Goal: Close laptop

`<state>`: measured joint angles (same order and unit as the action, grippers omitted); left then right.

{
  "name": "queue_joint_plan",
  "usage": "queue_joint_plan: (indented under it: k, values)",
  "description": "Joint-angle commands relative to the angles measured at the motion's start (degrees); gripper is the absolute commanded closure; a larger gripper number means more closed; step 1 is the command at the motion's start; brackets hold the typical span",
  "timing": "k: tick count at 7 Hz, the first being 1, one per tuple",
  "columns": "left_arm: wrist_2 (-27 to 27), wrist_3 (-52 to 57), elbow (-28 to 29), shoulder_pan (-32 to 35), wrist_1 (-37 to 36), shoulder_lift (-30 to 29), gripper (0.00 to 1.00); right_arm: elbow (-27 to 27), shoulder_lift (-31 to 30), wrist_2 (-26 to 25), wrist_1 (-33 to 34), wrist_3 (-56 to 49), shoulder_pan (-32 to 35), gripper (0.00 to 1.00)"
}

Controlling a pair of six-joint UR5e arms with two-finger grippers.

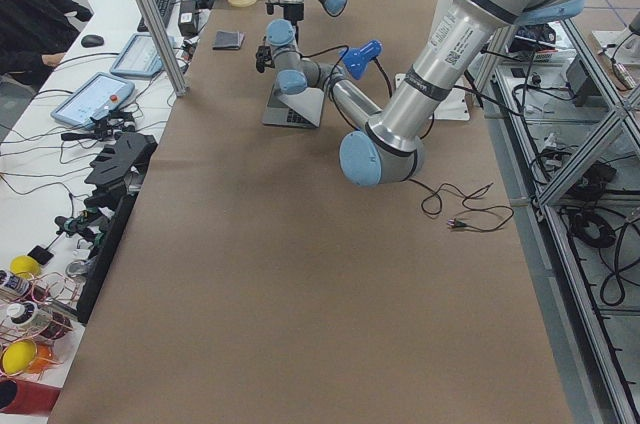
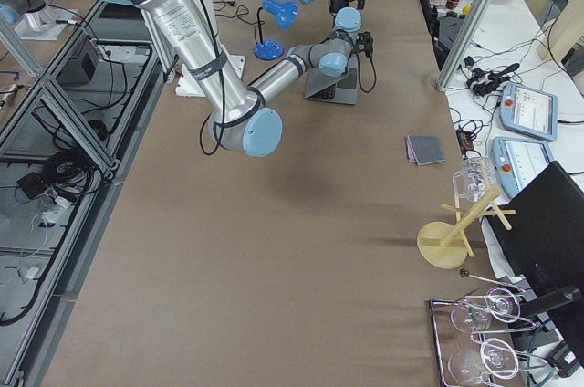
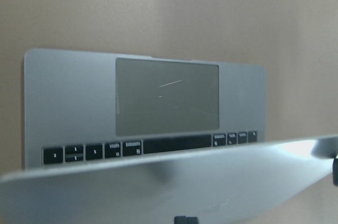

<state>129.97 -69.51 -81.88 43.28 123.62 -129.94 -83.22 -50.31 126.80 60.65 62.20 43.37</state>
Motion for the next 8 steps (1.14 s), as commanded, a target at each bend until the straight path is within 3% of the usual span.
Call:
queue_joint_plan:
  k: [1, 2, 3, 4, 8]
  values:
    - [-4.1, 0.0, 7.9, -0.3, 2.7, -4.6, 1.00, 5.9, 3.3, -2.0, -0.1, -0.1, 0.3, 1.00]
    - [-8.0, 0.0, 12.1, -1.3, 5.5, -6.2, 1.00, 8.9, 4.7, -2.7, -1.6, -0.1, 0.3, 1.00]
    - [-12.6, 2.0, 14.1, -3.2, 7.1, -6.2, 1.00, 15.0, 5.6, -3.9, -8.6, -0.1, 0.1, 1.00]
    - [-15.2, 3.5, 15.4, -4.2, 7.2, -6.3, 1.00, 18.2, 6.4, -4.0, -10.9, -0.1, 0.0, 1.00]
    - [-14.4, 2.6, 15.6, -4.0, 7.2, -7.8, 1.00, 20.4, 9.5, -4.6, -10.2, 1.1, -0.7, 1.00]
